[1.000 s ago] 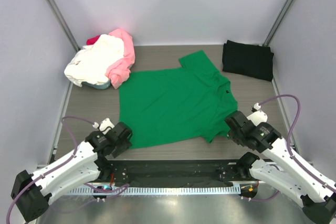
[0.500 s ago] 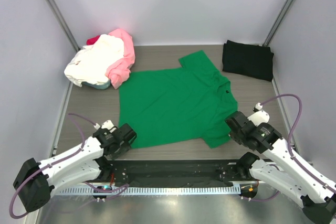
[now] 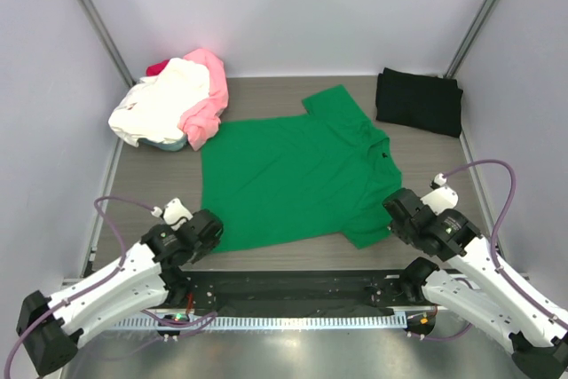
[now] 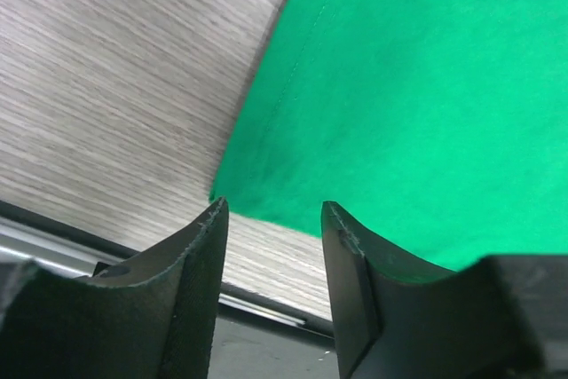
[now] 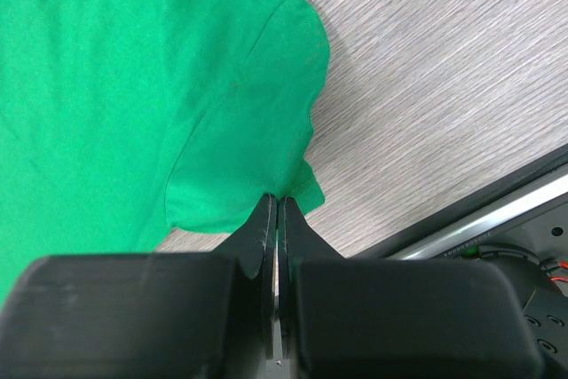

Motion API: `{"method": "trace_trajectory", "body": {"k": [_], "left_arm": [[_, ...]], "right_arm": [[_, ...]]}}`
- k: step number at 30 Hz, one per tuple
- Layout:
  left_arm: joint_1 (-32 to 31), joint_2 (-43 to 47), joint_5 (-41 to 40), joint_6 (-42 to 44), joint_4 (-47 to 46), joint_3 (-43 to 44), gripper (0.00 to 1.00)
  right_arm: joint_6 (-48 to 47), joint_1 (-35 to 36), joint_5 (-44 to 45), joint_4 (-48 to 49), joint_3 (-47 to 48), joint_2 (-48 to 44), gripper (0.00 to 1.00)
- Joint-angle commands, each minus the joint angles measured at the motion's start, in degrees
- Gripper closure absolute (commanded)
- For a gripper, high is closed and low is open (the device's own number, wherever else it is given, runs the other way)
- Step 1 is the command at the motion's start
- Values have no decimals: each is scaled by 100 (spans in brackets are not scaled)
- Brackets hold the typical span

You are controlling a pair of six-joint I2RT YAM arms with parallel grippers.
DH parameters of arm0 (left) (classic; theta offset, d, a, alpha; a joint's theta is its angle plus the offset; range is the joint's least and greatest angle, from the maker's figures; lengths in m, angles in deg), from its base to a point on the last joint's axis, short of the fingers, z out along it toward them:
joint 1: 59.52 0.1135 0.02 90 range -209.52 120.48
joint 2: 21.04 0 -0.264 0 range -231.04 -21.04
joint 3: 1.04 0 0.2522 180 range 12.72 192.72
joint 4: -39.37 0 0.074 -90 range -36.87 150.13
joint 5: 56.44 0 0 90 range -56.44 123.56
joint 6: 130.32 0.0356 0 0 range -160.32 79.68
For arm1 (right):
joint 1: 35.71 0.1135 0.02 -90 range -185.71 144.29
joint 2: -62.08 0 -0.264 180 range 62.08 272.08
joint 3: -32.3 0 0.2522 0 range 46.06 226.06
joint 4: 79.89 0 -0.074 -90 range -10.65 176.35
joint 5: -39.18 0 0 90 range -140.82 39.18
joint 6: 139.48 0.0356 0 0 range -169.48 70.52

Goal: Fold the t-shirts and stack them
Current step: Fold the tshirt

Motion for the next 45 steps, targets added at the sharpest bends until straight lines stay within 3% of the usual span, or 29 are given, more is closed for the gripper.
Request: {"method": "trace_trajectory", "body": {"k": [1,10,16,23,28,31,37,45], "left_arm": [[-13,236,-347,-148,-1,-135,52],[-13,-448,-224,-87,-106,-39,41],[-13,-923,-364,36,-238,93,42],[-13,-1161,-285,212,-519,172,61],[-13,-1179,-171,396,-721,163,88],[-4,-995,13,440,-582,347,100],[-4,-203,-4,537,86,927,100],[495,-721,-74,1336,228,1990,100]], "right_arm": [[-15,13,246,15,163,43,99],[-77,13,184,182,190,228,99],[-103,4,167,208,190,263,99],[-129,13,184,208,269,342,99],[-129,13,184,200,286,307,99],[-147,13,176,138,321,211,99],[-287,13,254,94,663,219,99],[-981,13,650,524,1586,1070,99]]}}
